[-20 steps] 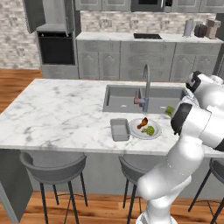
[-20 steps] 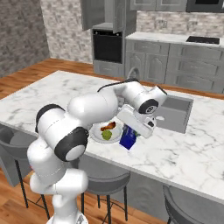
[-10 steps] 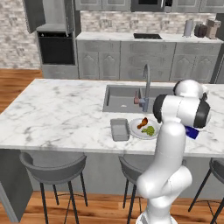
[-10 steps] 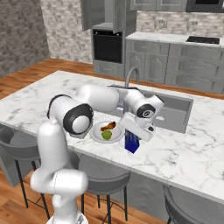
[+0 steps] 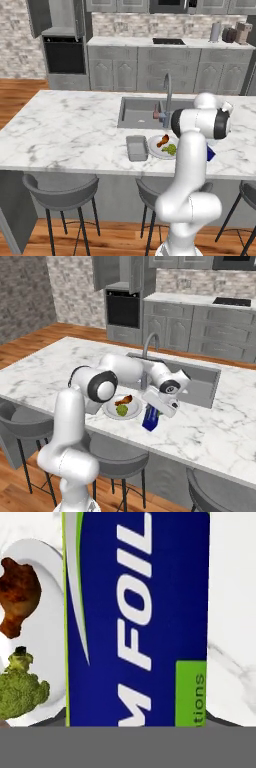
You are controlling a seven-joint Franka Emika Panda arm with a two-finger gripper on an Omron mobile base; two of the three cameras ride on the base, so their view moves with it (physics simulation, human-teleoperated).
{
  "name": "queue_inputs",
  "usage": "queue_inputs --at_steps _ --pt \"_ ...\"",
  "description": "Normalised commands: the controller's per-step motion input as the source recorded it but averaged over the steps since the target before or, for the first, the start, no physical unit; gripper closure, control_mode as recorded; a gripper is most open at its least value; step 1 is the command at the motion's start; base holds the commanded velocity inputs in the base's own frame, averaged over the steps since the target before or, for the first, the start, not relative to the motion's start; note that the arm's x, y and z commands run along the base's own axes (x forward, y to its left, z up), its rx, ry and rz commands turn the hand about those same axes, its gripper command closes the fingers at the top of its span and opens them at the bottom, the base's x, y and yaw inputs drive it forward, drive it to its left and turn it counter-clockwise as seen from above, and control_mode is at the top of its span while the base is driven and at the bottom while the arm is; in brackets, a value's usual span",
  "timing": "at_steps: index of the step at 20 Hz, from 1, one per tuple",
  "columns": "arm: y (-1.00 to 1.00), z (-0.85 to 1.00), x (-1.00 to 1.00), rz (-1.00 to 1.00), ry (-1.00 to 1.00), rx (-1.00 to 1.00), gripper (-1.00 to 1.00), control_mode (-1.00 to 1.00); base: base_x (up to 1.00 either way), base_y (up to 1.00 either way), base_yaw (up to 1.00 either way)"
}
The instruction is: Retrieve the tupperware and aluminum foil from the cabinet and place them on the dining counter near the plate with chicken drumstick and broccoli to prepare for storing leftovers.
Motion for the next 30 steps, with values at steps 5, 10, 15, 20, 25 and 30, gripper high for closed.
queue_inputs --at_steps 5,10,15,20,25,30 --pt "0.00 -0.60 0.39 -0.09 -0.09 0.00 1.00 -1.00 0.00 0.00 0.00" --pt "0.00 -0.62 0.12 -0.06 -0.08 0.00 -1.00 -1.00 0.00 0.00 0.00" --pt "0.04 -0.07 0.03 -0.07 -0.05 -0.01 -1.00 -1.00 0.00 0.00 0.00" --pt "0.25 0.15 -0.15 -0.11 -0.08 -0.09 -1.00 -1.00 0.00 0.00 0.00" --pt "0.26 0.54 -0.29 -0.12 -0.10 -0.15 -1.00 -1.00 0.00 0.00 0.00" --pt "0.06 0.77 -0.75 -0.07 -0.13 -0.15 -1.00 -1.00 0.00 0.00 0.00"
